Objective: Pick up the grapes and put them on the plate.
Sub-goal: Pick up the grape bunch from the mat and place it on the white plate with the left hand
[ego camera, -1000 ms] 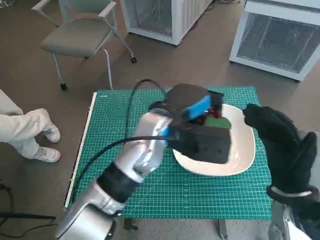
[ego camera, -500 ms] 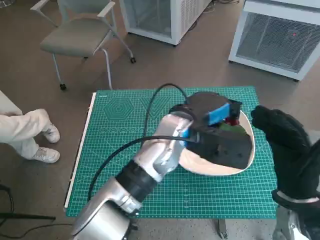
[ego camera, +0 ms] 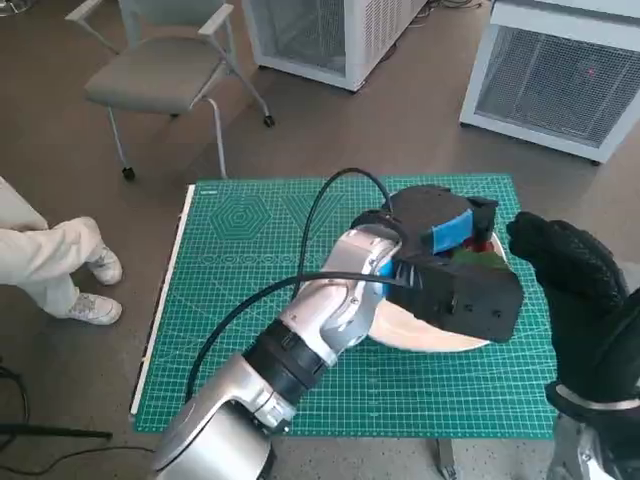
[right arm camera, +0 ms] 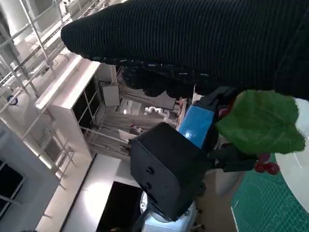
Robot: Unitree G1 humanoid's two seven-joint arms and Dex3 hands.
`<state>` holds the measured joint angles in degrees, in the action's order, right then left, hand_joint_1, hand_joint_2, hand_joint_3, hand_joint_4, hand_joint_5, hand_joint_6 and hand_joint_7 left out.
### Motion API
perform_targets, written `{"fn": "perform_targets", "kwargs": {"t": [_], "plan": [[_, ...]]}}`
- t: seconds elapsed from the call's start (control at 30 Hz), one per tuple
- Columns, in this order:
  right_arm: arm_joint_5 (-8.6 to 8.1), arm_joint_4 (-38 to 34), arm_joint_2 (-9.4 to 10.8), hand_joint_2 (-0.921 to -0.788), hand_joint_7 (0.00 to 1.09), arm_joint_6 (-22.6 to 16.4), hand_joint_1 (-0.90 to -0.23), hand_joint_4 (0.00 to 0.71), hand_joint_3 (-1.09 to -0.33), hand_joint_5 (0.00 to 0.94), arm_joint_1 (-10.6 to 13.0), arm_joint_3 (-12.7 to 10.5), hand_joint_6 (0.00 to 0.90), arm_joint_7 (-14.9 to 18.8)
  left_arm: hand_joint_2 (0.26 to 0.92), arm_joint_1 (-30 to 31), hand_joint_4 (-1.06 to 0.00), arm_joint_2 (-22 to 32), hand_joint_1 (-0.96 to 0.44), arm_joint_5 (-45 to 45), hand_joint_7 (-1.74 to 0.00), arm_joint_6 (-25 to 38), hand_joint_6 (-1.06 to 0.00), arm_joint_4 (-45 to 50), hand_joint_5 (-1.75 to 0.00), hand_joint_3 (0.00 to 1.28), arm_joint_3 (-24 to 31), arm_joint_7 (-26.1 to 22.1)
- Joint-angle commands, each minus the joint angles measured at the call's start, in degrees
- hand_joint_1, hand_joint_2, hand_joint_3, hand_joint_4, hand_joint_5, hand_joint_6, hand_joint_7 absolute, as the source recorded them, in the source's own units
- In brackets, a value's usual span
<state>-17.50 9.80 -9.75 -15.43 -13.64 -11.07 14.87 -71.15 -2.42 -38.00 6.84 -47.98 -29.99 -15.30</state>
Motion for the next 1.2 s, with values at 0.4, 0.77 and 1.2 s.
{"fn": "perform_targets", "kwargs": {"t": [0.4, 0.77, 1.2], "plan": [[0.81, -0.30, 0.49, -0.921, 0.88, -0.07, -0.486, 0.338, -0.586, 0.392, 1.75, 0.23, 0.185, -1.23, 0.616, -1.68, -0.38, -0.71, 0.39, 0.58, -0.26, -1.87, -0.44, -3.58, -1.75, 0.92, -0.65, 0.86], [0.34, -0.72, 0.41, -0.921, 0.89, -0.12, -0.496, 0.339, -0.585, 0.394, 1.76, 0.39, 0.185, -0.80, 0.691, -2.81, -0.32, -2.04, 0.08, 3.67, -0.12, -5.57, -0.38, -10.82, -1.02, 0.51, 0.62, -1.75], [0.54, -1.70, 0.33, -0.921, 0.89, -0.34, -0.495, 0.337, -0.587, 0.397, 1.24, 0.60, 0.181, -0.56, 0.871, -2.97, -0.03, -0.32, -0.57, 0.21, 0.00, -9.85, -0.20, -12.94, -0.01, 0.04, -2.62, 0.82]]}}
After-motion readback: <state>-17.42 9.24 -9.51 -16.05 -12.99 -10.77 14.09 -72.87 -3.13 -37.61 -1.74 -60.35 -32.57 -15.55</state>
